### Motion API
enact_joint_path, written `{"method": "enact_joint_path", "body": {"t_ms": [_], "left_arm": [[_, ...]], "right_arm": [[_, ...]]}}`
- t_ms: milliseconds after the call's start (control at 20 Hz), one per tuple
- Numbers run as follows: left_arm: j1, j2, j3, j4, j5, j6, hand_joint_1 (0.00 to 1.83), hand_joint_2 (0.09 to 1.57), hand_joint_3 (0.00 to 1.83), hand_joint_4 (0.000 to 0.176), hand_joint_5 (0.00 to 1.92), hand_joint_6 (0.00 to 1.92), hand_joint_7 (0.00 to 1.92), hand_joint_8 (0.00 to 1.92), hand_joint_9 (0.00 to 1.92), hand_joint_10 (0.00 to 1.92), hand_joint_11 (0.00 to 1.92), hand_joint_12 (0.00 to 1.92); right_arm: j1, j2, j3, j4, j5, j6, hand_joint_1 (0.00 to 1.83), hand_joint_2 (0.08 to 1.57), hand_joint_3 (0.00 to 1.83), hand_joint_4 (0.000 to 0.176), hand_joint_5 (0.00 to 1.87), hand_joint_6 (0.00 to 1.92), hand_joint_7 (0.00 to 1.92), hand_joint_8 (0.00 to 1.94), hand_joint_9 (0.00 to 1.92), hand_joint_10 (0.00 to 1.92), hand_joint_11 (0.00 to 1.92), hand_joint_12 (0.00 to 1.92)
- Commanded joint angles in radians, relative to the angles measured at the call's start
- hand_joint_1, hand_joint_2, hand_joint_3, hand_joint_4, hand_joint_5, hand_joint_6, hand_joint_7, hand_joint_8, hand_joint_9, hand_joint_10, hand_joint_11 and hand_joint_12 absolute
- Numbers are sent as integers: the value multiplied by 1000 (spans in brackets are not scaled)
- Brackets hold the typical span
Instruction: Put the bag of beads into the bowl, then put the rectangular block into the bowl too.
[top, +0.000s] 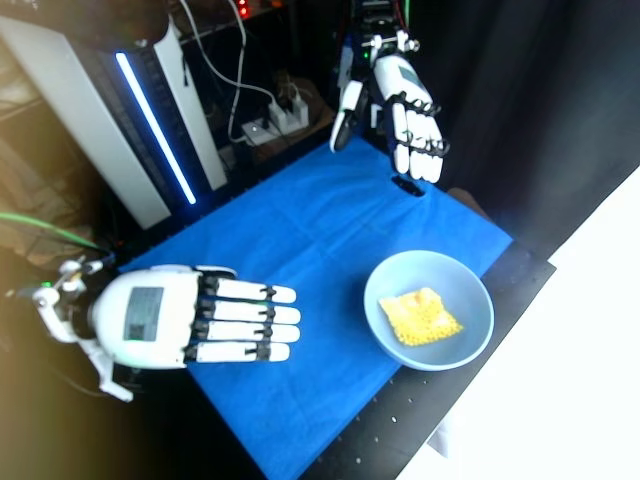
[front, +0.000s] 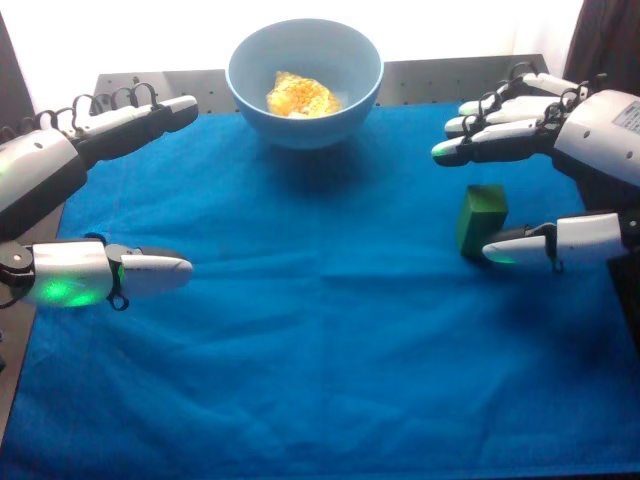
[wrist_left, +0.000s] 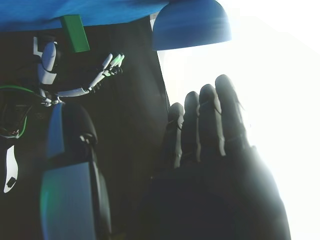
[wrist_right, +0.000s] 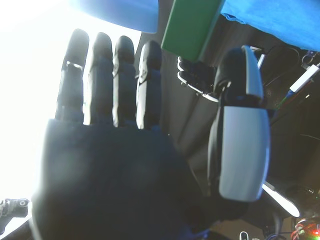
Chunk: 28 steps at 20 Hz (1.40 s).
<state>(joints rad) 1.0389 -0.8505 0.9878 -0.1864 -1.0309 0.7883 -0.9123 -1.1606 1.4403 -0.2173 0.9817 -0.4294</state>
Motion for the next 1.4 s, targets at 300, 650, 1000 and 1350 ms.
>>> {"method": "enact_joint_path", "body": {"t_ms": [300, 650, 1000, 1350], "left_arm": [[-9, -6, -1, -7, -126, -7, 824, 993, 0, 23, 183, 2, 188, 3, 161, 3, 0, 574], [-9, -7, -1, -7, -124, -7, 824, 995, 0, 34, 181, 1, 195, 0, 162, 0, 0, 599], [-6, -8, -1, -7, -122, -7, 820, 995, 0, 35, 190, 1, 206, 1, 161, 2, 0, 591], [2, -8, -1, -7, -126, -14, 765, 984, 0, 30, 189, 0, 217, 6, 172, 8, 0, 596]], "right_arm": [[24, -14, 14, 34, 99, 4, 915, 1070, 1, 0, 840, 14, 792, 42, 755, 129, 297, 1382], [24, -27, 26, 35, 88, 4, 1006, 1156, 2, 94, 882, 1122, 1016, 18, 756, 587, 442, 1368], [32, -27, 32, 34, 87, 4, 1242, 1087, 3, 0, 1014, 830, 1076, 948, 1004, 630, 737, 1237], [88, 5, -3, 22, 205, 4, 1272, 1103, 0, 0, 1052, 607, 1021, 1176, 956, 1044, 744, 1492]]}}
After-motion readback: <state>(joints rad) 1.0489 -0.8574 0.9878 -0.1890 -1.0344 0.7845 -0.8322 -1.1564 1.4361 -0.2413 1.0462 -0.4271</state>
